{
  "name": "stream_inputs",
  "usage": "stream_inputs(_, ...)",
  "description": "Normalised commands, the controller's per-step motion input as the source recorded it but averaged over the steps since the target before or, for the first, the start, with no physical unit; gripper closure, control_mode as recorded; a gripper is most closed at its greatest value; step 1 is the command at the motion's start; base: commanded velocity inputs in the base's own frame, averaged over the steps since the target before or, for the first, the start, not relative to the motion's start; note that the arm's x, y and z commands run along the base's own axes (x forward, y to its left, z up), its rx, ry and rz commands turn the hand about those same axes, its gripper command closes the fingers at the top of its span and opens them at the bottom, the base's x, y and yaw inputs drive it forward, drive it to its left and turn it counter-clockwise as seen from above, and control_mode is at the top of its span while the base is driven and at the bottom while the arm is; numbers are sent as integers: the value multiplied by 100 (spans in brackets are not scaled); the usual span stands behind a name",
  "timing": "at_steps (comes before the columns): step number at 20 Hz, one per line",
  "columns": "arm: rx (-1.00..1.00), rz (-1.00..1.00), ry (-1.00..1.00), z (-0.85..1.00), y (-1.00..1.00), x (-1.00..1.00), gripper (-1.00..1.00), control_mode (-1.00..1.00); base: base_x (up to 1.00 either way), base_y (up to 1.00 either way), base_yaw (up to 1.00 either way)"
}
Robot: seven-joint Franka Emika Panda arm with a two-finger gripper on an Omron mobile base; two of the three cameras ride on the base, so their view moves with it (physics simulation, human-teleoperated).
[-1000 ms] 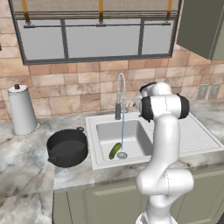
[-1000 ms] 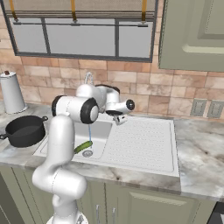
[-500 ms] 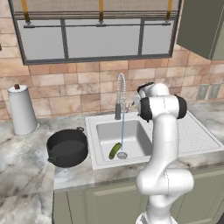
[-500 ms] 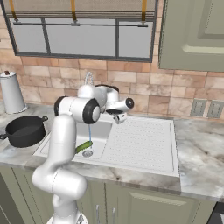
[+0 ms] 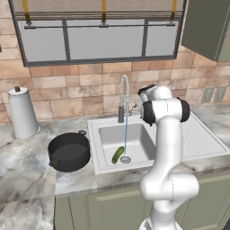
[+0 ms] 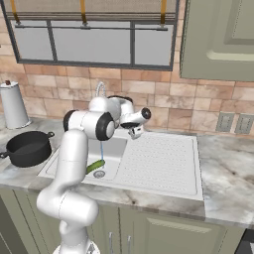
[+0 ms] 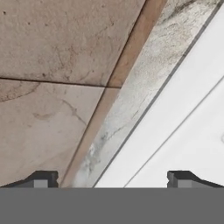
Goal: Dump the cucumber from the pot into the sink. Then turn on the water and wash the cucumber. Then turn off the water and put the cucumber back in the pot.
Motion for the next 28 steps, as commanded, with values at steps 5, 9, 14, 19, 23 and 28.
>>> stream_inputs(5,0,0,6,-32,13,-8,-100,-100,0,0,0)
stream_inputs(9,0,0,6,-38,28,-18,-100,-100,0,0,0)
stream_inputs(14,0,1,5,-38,45,-34,-100,-100,0,0,0)
stream_inputs(19,0,1,4,-31,46,-6,-100,-100,0,0,0)
stream_inputs(23,0,1,0,-28,29,16,-100,-100,0,0,0)
stream_inputs(28,0,2,1,-18,30,17,-100,-100,0,0,0)
